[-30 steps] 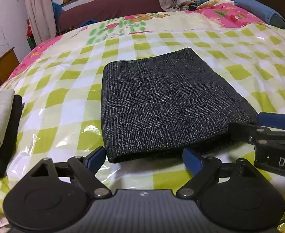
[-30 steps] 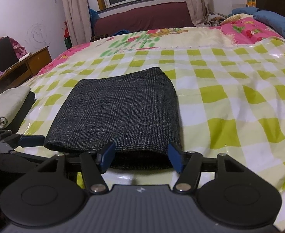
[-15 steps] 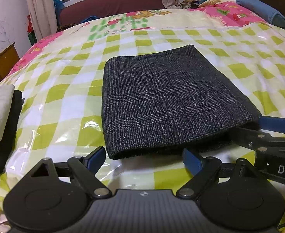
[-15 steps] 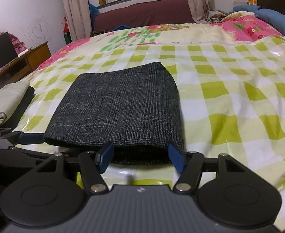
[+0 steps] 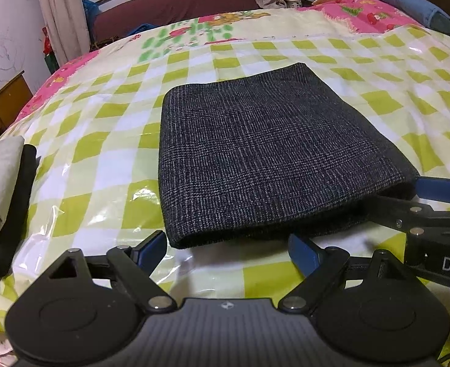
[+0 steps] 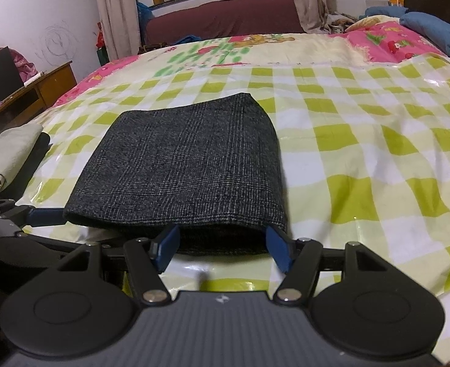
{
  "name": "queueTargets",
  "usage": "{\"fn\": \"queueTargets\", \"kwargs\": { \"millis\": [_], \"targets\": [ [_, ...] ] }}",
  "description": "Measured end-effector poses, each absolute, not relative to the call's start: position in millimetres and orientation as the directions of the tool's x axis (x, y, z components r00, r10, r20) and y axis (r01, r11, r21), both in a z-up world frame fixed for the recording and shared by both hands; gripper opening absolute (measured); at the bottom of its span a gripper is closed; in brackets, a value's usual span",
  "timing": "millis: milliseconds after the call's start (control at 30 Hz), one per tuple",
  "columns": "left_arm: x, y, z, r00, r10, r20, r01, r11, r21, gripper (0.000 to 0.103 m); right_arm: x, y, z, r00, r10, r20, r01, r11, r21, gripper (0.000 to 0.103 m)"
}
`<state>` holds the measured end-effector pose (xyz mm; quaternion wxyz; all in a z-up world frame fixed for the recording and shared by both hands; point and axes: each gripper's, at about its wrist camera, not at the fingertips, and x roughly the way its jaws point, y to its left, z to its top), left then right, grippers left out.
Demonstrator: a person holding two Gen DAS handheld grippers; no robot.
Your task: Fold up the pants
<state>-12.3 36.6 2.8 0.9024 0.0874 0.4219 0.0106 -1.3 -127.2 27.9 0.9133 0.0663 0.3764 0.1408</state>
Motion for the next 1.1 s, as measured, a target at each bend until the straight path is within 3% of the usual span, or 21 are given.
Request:
{"fn": "queueTargets", "kwargs": {
  "millis": [1100],
  "targets": [
    [-11.3, 34.2, -2.7, 0.641, 0.099, -0.762, 0.071, 0.980, 0.187, 0.100, -2.3, -119.6, 27.0, 0.668, 0.205, -0.715, -0.167, 0.978, 0.124, 0.065]
  ]
}}
